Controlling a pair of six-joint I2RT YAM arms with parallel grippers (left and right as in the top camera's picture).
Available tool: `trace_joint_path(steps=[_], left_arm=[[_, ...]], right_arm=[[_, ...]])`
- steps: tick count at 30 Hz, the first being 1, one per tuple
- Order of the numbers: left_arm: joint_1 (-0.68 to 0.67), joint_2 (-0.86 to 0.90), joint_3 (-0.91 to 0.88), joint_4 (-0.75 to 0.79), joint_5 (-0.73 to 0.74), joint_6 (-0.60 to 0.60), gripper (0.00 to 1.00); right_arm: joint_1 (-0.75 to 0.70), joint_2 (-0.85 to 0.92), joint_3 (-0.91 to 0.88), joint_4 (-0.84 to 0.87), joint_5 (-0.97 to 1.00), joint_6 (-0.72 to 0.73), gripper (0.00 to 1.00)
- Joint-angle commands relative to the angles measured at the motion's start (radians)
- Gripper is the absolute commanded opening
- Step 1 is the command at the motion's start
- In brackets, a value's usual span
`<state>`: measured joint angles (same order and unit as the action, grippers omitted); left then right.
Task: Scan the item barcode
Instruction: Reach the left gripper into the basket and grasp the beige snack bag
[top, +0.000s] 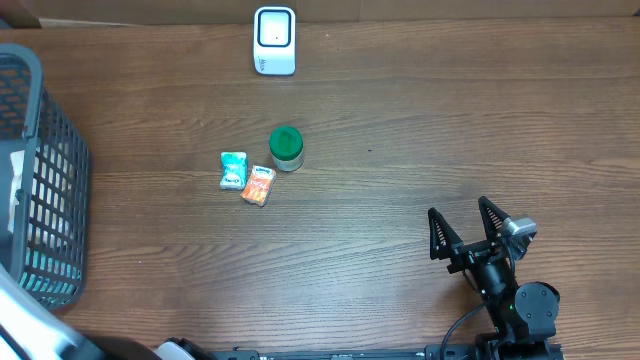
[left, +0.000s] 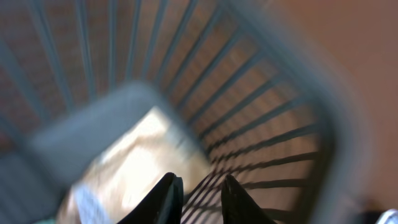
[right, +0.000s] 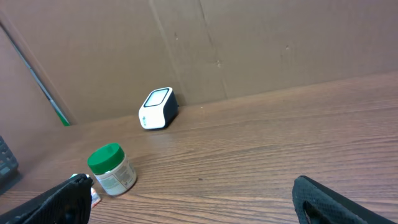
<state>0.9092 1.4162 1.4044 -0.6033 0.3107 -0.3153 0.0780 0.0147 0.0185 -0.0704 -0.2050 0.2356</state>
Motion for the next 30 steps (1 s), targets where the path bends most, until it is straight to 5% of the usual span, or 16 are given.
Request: trace_joint_path(steps=[1,7,11,14,24,28,30], left_arm=[[-0.018,-0.182,0.035,-0.014,0.005,-0.007,0.23],[-0.056,-0.344,0.034,-0.054,-0.049,0.001,0.29],[-0.055,-0.320,0.019,-0.079,-0.157,0.001,0.62],[-0.055,-0.246,-0.002,-0.076,-0.161,0.003,0.75],[0.005,0.105,-0.003,-0.100,-0.073,0.286,0.84],[0.055,0.223,-0.003,-0.103,-0.065,0.402,1.00],[0.072,0.269,-0.003,-0.098,-0.080,0.460,0.99]], right_arm=[[-0.006,-0.011,-0.011,0.006,0.005,0.000,1.00],[-0.006,-0.011,-0.011,0.006,0.005,0.000,1.00],[-0.006,-0.011,-0.011,0.006,0.005,0.000,1.00],[-0.006,-0.011,-0.011,0.006,0.005,0.000,1.00],[-0.006,-0.011,-0.011,0.006,0.005,0.000,1.00],[-0.006,-0.011,-0.011,0.006,0.005,0.000,1.00],[-0.006,-0.011,-0.011,0.006,0.005,0.000,1.00]])
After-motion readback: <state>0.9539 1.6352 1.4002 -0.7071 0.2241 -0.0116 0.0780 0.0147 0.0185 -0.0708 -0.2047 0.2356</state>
